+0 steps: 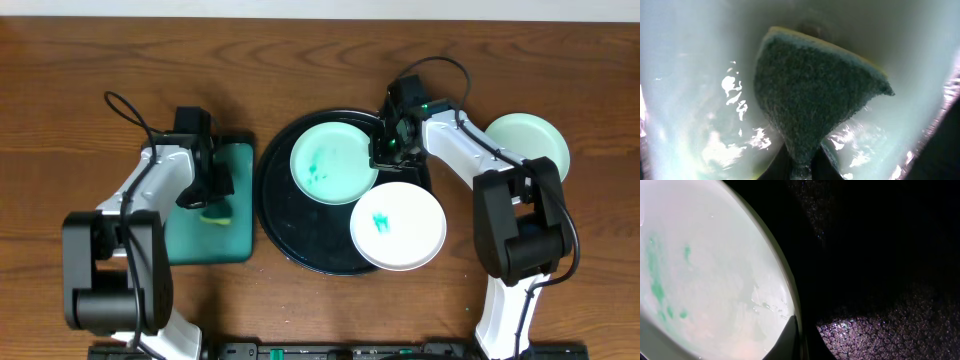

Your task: Clean dirty plates on tray and stack at the side

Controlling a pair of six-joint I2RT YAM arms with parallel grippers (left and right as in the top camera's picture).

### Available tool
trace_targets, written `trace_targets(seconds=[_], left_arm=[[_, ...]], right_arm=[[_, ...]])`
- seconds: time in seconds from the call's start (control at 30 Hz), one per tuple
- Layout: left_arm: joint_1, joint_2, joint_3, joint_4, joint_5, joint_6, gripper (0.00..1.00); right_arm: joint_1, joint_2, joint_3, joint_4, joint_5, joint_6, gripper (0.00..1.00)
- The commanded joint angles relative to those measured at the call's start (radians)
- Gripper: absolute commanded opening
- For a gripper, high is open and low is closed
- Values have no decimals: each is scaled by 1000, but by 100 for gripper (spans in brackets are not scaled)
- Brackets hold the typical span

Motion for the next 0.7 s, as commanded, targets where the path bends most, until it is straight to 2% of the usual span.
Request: trace_targets(seconds=[0.0, 0.17, 0.23, 0.43, 0.67], left_arm=[[1, -145, -6, -13, -26, 0, 7], [-20, -365, -6, -9, -35, 24, 7], [-36, -454, -6, 5, -43, 68, 7], [-95, -676, -6, 51, -170, 143, 7], [-104, -751, -6, 55, -193, 170, 7]], right_arm=[[6, 11, 1, -12, -2, -19, 1], [6, 11, 1, -10, -2, -19, 1], [6, 11, 1, -10, -2, -19, 1], [6, 11, 1, 5, -2, -23, 1], [5, 11, 1, 12, -2, -23, 1]])
